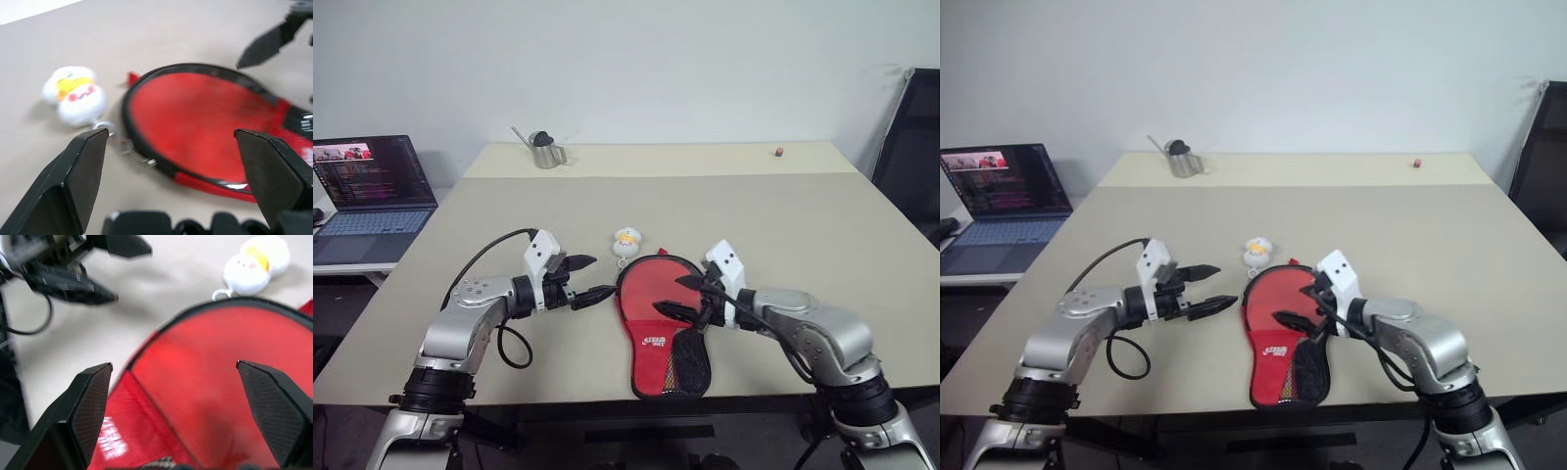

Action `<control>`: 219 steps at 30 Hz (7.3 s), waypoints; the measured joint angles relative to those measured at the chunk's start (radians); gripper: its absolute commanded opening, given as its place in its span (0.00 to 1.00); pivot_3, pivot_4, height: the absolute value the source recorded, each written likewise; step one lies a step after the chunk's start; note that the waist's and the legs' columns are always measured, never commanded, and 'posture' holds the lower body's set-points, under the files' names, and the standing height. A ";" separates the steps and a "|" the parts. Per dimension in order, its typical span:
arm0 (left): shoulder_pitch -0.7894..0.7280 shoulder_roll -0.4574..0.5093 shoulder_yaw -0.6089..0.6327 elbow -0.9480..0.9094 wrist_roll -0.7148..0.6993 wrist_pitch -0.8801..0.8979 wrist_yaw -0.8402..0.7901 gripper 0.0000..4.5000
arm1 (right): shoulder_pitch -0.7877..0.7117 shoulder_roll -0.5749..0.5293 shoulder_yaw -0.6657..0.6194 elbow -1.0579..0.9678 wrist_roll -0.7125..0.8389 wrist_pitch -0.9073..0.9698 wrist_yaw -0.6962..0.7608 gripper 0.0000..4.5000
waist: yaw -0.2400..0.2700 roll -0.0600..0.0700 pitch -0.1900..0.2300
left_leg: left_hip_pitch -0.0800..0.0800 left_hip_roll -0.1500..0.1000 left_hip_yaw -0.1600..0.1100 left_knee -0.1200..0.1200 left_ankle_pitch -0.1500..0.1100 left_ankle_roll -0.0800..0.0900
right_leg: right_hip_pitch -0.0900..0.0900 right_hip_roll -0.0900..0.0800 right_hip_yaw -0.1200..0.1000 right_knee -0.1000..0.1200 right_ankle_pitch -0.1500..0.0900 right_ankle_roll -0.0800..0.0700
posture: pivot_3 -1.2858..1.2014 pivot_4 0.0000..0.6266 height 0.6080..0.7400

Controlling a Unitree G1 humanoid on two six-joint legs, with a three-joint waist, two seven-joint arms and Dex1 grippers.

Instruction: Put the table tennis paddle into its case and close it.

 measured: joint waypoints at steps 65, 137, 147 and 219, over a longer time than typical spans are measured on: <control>-0.723 -0.429 -0.057 1.212 0.546 -0.446 0.431 0.04 | 0.118 0.117 0.116 0.002 -0.272 -0.048 -0.133 1.00 | -0.001 -0.005 -0.003 | 0.004 -0.003 0.000 0.003 -0.001 0.001 | 0.003 0.003 -0.002 0.005 0.000 0.000 | 0.52 0.24 1.00; -0.815 -0.592 -0.435 1.268 1.019 -0.701 0.673 0.97 | 0.364 0.231 0.166 -0.356 -0.261 0.228 -0.343 1.00 | -0.003 -0.004 -0.023 | 0.008 -0.002 -0.001 0.001 -0.002 0.002 | 0.007 0.004 -0.003 0.005 -0.004 0.008 | 0.52 0.24 1.00; -0.842 -0.457 -0.266 1.237 0.834 -0.817 0.584 0.97 | 0.278 0.165 0.098 -0.275 -0.190 0.212 -0.230 1.00 | -0.004 -0.004 -0.022 | 0.017 0.000 -0.001 0.000 -0.002 0.001 | 0.016 0.007 -0.002 0.004 -0.004 0.008 | 0.52 0.24 1.00; -0.031 -0.238 -0.158 0.184 0.312 -0.333 -0.042 0.97 | -0.736 0.384 -0.230 1.595 -0.440 -0.816 -0.370 0.56 | -0.044 0.008 -0.012 | 0.003 0.000 0.001 0.000 0.000 -0.002 | -0.003 0.006 0.005 0.007 0.001 -0.003 | 0.52 0.24 1.00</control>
